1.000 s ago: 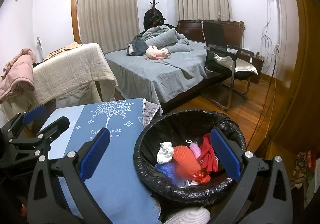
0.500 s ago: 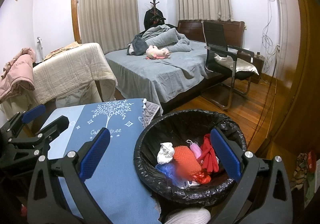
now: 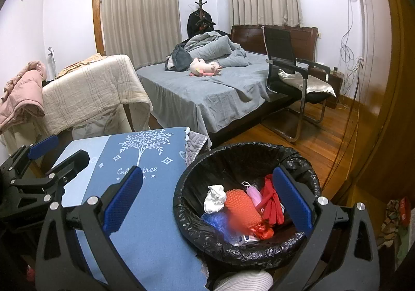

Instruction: Collect trash

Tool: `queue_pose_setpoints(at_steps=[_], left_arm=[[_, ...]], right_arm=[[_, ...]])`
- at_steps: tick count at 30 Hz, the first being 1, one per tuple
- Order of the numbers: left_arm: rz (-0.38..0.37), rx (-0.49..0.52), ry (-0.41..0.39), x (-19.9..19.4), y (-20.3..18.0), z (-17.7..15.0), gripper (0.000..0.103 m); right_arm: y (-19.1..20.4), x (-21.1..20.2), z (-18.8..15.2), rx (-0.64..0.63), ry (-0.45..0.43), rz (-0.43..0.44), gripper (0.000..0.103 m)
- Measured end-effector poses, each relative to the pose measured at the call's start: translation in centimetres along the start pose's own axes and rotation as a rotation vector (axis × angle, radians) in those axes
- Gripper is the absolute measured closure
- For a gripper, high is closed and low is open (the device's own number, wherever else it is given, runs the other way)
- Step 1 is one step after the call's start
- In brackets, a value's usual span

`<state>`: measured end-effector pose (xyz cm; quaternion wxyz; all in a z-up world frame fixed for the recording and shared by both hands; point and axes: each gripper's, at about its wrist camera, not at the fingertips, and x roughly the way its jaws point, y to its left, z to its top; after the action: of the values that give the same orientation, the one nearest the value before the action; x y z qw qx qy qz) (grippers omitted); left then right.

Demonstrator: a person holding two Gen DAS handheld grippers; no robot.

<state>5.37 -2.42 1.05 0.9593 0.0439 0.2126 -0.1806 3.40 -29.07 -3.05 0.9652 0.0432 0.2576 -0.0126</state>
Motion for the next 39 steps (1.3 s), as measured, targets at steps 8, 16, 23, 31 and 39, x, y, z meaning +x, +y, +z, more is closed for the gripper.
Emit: queue_pose_setpoints(at_steps=[8, 16, 23, 31, 39], left_arm=[[-0.001, 0.0, 0.001, -0.01, -0.01, 0.04, 0.006], [-0.001, -0.002, 0.002, 0.0, 0.12, 0.07, 0.006], [0.0, -0.002, 0.001, -0.01, 0.11, 0.1, 0.006], [0.0, -0.002, 0.002, 0.01, 0.09, 0.1, 0.006], [0.0, -0.002, 0.004, 0.05, 0.1, 0.11, 0.006]], right_arm=[[0.06, -0.01, 0.05, 0.0, 0.003, 0.0, 0.005], [0.2, 0.0, 0.1, 0.0, 0.003, 0.001, 0.005], [0.15, 0.06, 0.09, 0.0, 0.003, 0.0, 0.005], [0.21, 0.0, 0.12, 0.001, 0.005, 0.0, 0.005], [0.2, 0.07, 0.11, 0.001, 0.005, 0.001, 0.005]])
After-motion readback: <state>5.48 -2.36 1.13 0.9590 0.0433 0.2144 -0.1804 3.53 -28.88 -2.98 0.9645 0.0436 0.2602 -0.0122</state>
